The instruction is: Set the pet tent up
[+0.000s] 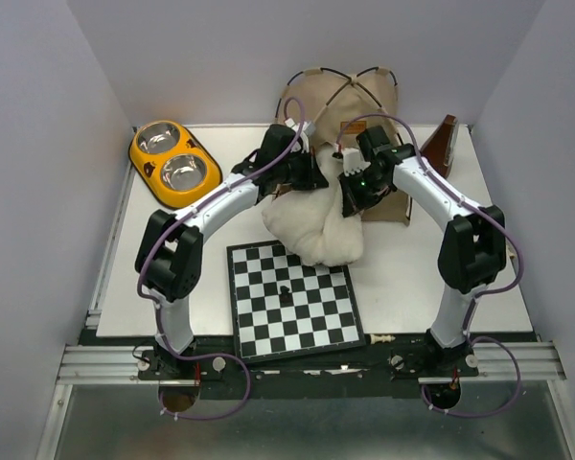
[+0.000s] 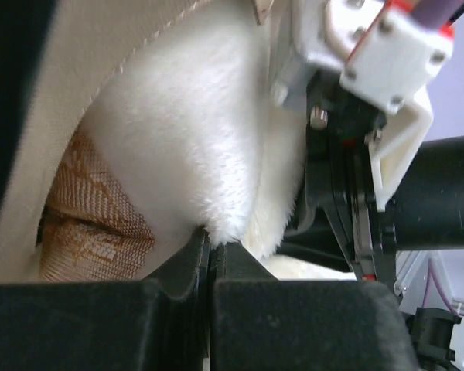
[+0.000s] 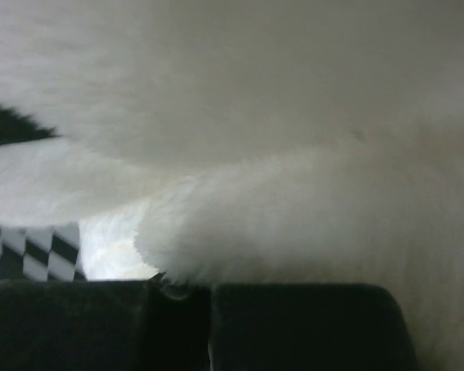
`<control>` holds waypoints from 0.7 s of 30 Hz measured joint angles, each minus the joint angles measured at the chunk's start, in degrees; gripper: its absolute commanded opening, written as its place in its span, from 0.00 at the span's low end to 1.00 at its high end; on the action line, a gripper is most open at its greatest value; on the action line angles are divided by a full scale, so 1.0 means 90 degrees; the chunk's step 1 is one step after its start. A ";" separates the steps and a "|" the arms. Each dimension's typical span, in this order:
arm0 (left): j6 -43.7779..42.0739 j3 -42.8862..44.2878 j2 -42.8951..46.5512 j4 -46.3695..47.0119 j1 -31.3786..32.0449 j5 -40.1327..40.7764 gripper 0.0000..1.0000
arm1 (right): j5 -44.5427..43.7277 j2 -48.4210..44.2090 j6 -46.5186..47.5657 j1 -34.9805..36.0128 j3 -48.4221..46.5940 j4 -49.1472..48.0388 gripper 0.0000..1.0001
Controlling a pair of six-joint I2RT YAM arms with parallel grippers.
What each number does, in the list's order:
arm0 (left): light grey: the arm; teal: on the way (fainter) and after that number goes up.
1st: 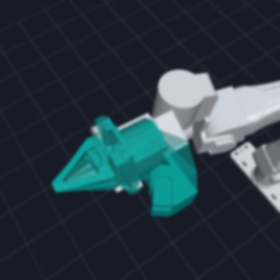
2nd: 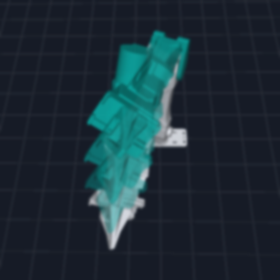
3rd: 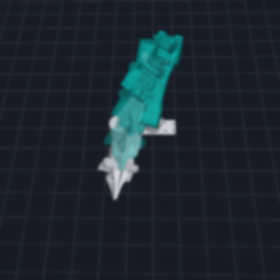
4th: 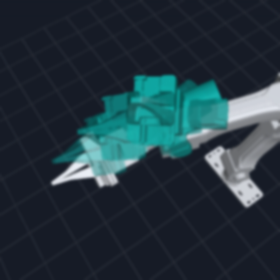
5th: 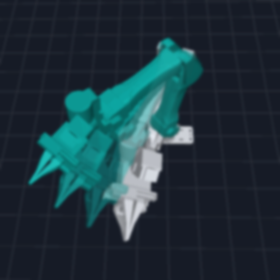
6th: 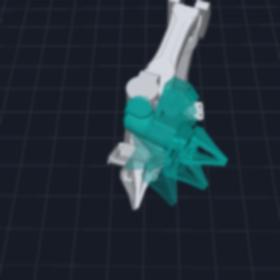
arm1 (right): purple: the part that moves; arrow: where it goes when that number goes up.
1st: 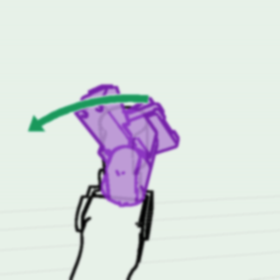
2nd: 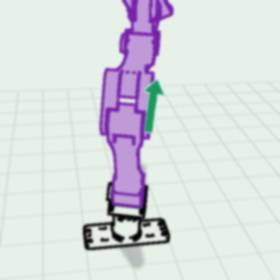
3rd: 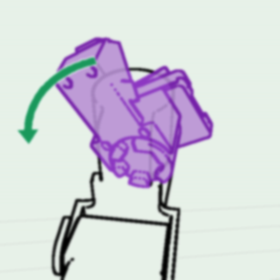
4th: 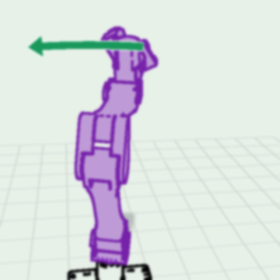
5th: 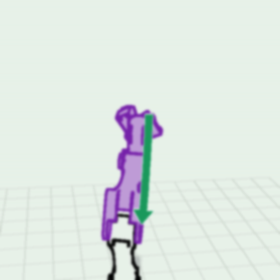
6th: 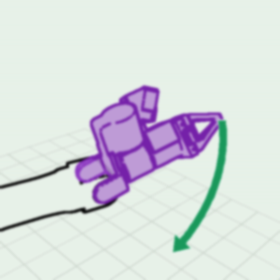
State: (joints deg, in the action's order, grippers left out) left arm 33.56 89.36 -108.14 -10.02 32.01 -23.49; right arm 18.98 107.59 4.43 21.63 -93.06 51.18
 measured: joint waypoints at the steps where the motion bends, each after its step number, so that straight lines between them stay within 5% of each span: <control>1: 0.0036 -0.0078 0.0029 0.0019 0.0007 -0.0005 0.00 | 0.0240 0.0005 0.0124 0.0002 0.0053 0.0102 0.01; 8: 0.0192 -0.0906 0.0733 0.0294 0.0233 0.0158 0.00 | 0.1285 0.0891 0.0738 0.0000 -0.1168 0.1287 0.07; 11: 0.0192 -0.0962 0.0923 0.0296 0.0355 0.0279 0.00 | 0.1382 0.1557 0.0964 -0.0015 -0.2220 0.1761 0.43; 14: 0.0211 -0.0940 0.0969 0.0347 0.0459 0.0272 0.00 | 0.1311 0.1809 0.1258 -0.0041 -0.2657 0.1851 0.66; 21: 0.0202 -0.0738 0.0886 0.0393 0.0529 0.0036 0.00 | 0.0950 0.0466 0.1241 -0.0335 -0.1353 0.1129 0.68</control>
State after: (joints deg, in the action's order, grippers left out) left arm 35.38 82.72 -100.16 -6.48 36.77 -23.16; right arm 27.53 111.79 15.59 18.61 -105.23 61.34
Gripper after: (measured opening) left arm 0.034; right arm 0.677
